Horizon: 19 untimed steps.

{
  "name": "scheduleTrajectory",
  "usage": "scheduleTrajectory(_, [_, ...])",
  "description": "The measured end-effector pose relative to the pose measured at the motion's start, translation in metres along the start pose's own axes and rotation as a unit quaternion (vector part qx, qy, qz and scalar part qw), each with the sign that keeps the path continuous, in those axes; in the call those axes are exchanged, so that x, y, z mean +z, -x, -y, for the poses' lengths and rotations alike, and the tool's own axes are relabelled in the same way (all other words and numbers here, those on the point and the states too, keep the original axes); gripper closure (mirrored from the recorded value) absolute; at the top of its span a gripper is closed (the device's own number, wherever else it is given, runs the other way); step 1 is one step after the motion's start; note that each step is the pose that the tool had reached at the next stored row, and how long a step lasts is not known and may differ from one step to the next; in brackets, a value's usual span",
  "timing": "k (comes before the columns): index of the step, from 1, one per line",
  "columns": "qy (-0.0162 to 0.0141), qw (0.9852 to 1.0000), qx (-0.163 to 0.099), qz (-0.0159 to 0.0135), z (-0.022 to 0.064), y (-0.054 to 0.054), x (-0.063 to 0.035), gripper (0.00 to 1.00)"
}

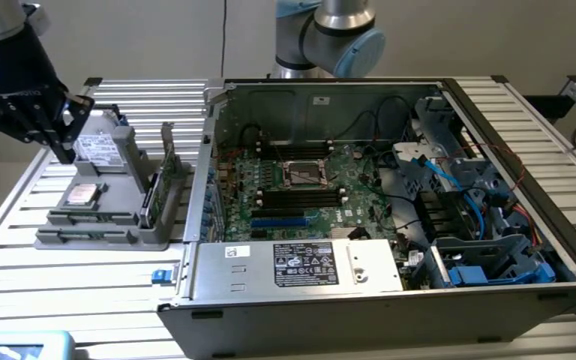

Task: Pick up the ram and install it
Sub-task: 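Pick up the ram and move it above insertion slot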

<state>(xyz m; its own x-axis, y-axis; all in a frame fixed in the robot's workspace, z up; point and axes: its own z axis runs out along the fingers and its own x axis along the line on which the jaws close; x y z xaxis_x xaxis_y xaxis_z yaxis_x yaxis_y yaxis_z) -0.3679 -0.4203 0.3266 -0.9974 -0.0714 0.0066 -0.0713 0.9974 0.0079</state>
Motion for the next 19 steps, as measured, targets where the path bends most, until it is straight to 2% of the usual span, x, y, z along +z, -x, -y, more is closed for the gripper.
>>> scheduleTrajectory(5, [-0.0003,0.9990,-0.046,-0.0003,0.0000,0.0000,0.0014,0.89])
scheduleTrajectory(10, [-0.0006,0.9959,-0.091,-0.0007,0.0000,0.0000,0.0027,0.89])
scheduleTrajectory(14, [-0.0008,0.9919,-0.127,-0.0010,0.0000,0.0000,0.0038,0.89])
scheduleTrajectory(19, [-0.0011,0.9851,-0.172,-0.0013,0.0000,0.0000,0.0053,0.89])
